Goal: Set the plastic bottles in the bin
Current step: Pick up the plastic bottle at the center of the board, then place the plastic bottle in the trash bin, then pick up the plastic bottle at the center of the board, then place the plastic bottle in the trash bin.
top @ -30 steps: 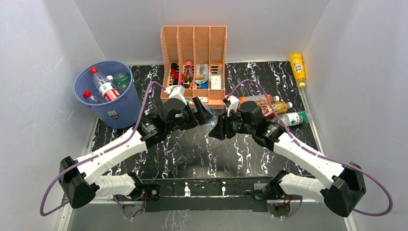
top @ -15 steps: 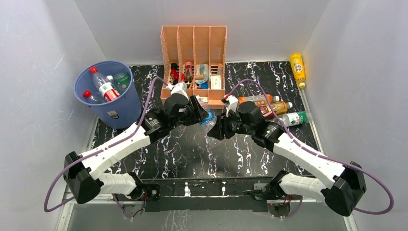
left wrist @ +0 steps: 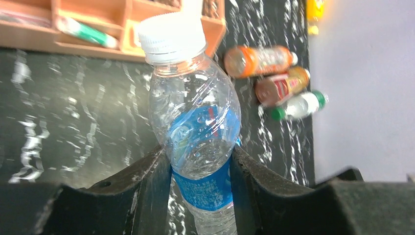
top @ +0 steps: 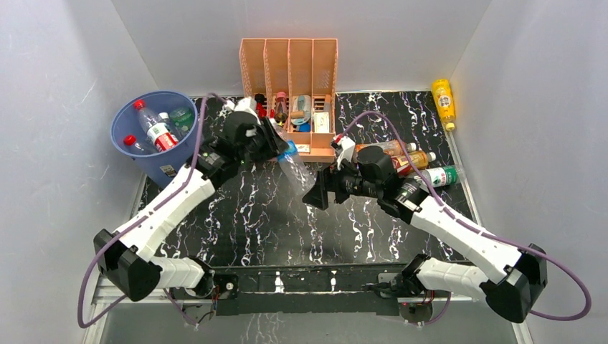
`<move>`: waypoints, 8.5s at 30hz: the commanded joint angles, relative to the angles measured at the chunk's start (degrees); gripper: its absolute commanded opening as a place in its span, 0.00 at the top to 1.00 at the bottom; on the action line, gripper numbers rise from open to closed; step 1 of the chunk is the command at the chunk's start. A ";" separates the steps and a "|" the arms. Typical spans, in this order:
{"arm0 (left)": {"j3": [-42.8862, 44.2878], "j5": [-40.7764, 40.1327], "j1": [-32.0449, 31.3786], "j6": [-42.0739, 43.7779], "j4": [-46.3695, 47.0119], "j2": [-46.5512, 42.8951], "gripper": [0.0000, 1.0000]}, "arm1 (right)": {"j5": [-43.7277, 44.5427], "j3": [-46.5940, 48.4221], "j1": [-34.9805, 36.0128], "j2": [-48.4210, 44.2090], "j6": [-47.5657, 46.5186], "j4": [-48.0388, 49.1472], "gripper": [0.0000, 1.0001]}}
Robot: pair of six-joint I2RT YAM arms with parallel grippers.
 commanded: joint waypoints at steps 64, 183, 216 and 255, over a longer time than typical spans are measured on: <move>43.82 29.69 50.97 23.00 -21.71 11.69 0.02 | 19.56 10.90 -2.47 1.77 -0.12 -14.71 0.02; 22.14 12.50 -15.60 22.91 -0.65 22.01 0.02 | 7.73 17.12 -20.04 9.47 18.96 -8.74 0.61; 30.44 1.43 12.96 26.27 -15.84 6.99 0.67 | 7.58 29.69 -23.05 7.40 16.21 -16.63 0.02; 21.51 6.33 67.21 30.15 -15.08 9.74 0.13 | -1.45 22.64 -22.93 9.95 15.96 -14.84 0.02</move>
